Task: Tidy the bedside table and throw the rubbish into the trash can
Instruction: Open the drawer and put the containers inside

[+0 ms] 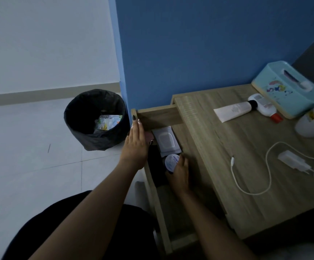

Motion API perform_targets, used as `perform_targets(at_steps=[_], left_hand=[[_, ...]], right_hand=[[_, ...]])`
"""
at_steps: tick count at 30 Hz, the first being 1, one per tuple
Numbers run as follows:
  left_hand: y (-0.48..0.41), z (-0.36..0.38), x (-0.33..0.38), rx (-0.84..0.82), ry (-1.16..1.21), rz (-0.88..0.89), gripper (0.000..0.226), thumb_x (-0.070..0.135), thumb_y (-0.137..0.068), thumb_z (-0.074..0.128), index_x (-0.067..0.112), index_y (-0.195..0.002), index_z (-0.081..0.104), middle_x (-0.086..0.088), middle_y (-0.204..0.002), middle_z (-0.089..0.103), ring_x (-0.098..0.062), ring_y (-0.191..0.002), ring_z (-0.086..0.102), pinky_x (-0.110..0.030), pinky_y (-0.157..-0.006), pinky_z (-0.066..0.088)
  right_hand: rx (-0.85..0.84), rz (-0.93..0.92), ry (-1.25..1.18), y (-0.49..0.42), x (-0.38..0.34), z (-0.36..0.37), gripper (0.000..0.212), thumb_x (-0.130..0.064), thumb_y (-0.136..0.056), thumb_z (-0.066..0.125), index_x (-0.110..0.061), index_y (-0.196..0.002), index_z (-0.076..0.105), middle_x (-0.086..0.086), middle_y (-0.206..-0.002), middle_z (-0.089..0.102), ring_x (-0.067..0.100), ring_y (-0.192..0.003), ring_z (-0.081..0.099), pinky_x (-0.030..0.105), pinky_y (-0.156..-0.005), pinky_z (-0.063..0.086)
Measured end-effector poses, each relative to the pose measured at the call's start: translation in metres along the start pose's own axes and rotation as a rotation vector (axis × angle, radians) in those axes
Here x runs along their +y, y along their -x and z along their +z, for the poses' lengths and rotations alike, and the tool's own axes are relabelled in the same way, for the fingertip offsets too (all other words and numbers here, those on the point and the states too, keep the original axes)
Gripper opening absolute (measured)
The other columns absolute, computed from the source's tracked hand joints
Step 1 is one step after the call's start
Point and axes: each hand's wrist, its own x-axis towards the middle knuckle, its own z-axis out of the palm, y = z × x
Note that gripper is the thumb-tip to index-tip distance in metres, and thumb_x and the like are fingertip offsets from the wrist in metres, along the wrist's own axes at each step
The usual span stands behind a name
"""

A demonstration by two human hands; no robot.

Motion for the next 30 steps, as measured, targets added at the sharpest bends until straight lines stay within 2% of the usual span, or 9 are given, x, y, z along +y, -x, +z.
perform_targets(at_steps=[2, 7, 13, 18, 24, 28, 30], left_hand=[[0.0, 0.002, 0.0, -0.02, -0.013, 0.005, 0.071, 0.036, -0.1, 0.026, 0.004, -0.149, -0.013, -0.017, -0.159, -0.015, -0.03, -0.149, -0.004, -0.043, -0.121, 0.013], [0.0, 0.003, -0.001, -0.006, 0.006, 0.023, 0.071, 0.036, -0.1, 0.027, 0.004, -0.149, -0.014, -0.016, -0.159, -0.016, -0.03, -0.149, -0.003, -0.044, -0.121, 0.014], [0.0, 0.005, -0.002, 0.002, 0.006, 0.019, 0.073, 0.033, -0.1, 0.031, 0.003, -0.149, -0.013, -0.018, -0.159, -0.015, -0.032, -0.149, -0.001, -0.044, -0.12, 0.015], [-0.001, 0.004, 0.0, -0.007, 0.0, 0.02, 0.073, 0.033, -0.099, 0.031, 0.003, -0.149, -0.014, -0.018, -0.159, -0.016, -0.032, -0.149, -0.003, -0.044, -0.12, 0.013], [0.001, 0.004, 0.0, -0.007, -0.004, 0.015, 0.073, 0.034, -0.1, 0.03, 0.003, -0.149, -0.014, -0.017, -0.159, -0.017, -0.032, -0.149, -0.004, -0.044, -0.119, 0.012], [0.001, 0.005, -0.001, -0.001, -0.009, 0.018, 0.073, 0.034, -0.1, 0.03, 0.003, -0.149, -0.014, -0.017, -0.159, -0.016, -0.031, -0.149, -0.005, -0.043, -0.119, 0.013], [0.002, 0.006, -0.003, -0.007, -0.015, 0.012, 0.072, 0.034, -0.1, 0.029, 0.003, -0.149, -0.014, -0.017, -0.159, -0.016, -0.031, -0.148, -0.006, -0.043, -0.119, 0.012]], right_hand=[[-0.001, -0.001, 0.067, 0.0, 0.001, 0.003, 0.093, -0.03, -0.088, 0.064, -0.003, -0.151, 0.001, 0.016, -0.159, 0.009, 0.03, -0.147, 0.012, 0.042, -0.119, 0.017], [0.005, 0.002, 0.056, 0.001, 0.001, 0.002, 0.094, -0.026, -0.087, 0.067, -0.005, -0.152, 0.003, 0.015, -0.158, 0.01, 0.03, -0.146, 0.015, 0.042, -0.118, 0.022], [0.018, -0.028, 0.006, 0.003, 0.003, 0.006, 0.095, -0.021, -0.087, 0.067, -0.006, -0.152, 0.0, 0.014, -0.158, 0.005, 0.029, -0.146, 0.014, 0.04, -0.119, 0.021], [0.012, -0.024, 0.011, 0.003, 0.005, 0.008, 0.095, -0.023, -0.088, 0.065, -0.007, -0.152, -0.003, 0.012, -0.159, 0.001, 0.029, -0.147, 0.011, 0.043, -0.119, 0.02], [0.029, -0.029, -0.033, 0.006, 0.007, 0.013, 0.096, -0.021, -0.089, 0.063, -0.007, -0.151, -0.008, 0.01, -0.161, -0.007, 0.028, -0.148, 0.004, 0.037, -0.118, 0.012], [-0.009, -0.031, 0.128, 0.011, -0.001, 0.005, 0.1, -0.034, -0.089, 0.062, -0.012, -0.15, -0.013, 0.009, -0.159, -0.018, 0.03, -0.148, 0.0, 0.042, -0.119, 0.016], [0.016, -0.125, 0.231, 0.023, -0.014, -0.007, 0.098, -0.042, -0.088, 0.06, -0.016, -0.151, -0.009, 0.008, -0.16, -0.012, 0.027, -0.148, 0.003, 0.043, -0.119, 0.02]])
